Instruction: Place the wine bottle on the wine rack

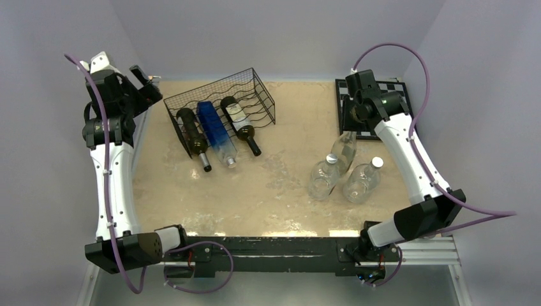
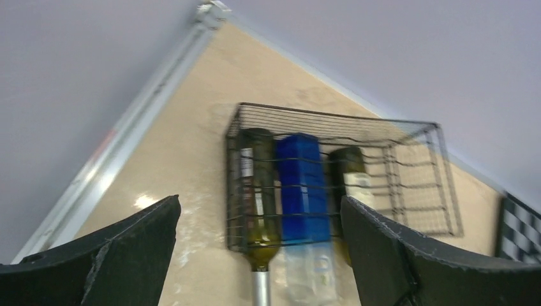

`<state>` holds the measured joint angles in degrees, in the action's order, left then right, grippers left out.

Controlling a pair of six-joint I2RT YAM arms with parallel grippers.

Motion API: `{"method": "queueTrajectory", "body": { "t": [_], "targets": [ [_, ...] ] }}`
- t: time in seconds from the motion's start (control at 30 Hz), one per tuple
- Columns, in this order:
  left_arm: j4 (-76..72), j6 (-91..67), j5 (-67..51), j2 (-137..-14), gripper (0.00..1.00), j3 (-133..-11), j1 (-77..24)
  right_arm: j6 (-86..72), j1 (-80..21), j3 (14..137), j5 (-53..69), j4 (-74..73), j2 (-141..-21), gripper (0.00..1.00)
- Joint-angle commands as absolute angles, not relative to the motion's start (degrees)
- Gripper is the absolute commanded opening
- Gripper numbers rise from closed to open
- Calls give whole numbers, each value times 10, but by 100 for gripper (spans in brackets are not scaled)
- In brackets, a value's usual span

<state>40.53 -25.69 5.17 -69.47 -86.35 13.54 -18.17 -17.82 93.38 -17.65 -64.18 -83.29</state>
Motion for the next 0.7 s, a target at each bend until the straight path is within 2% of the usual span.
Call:
{"method": "queueTrajectory", "body": {
  "t": [0.0, 0.1, 0.17, 0.37, 0.67],
  "targets": [
    [300, -224, -226, -685, 98, -837, 138, -157, -176, 1014, -157, -633, -827, 0],
    [239, -249, -367, -688, 97, -820, 130, -152, -177, 1055, -103, -629, -828, 0],
    [229, -247, -416, -698, 97, -824, 106, -150, -180, 1081, -74, -631, -830, 0],
    [234, -184, -444, -692, 97, -803, 8, -144, -198, 1127, -13, -639, -827, 0],
    [145, -141, -529, -640, 97, -687, -111, -120, -287, 1187, 29, -691, -831, 0]
  ]
}}
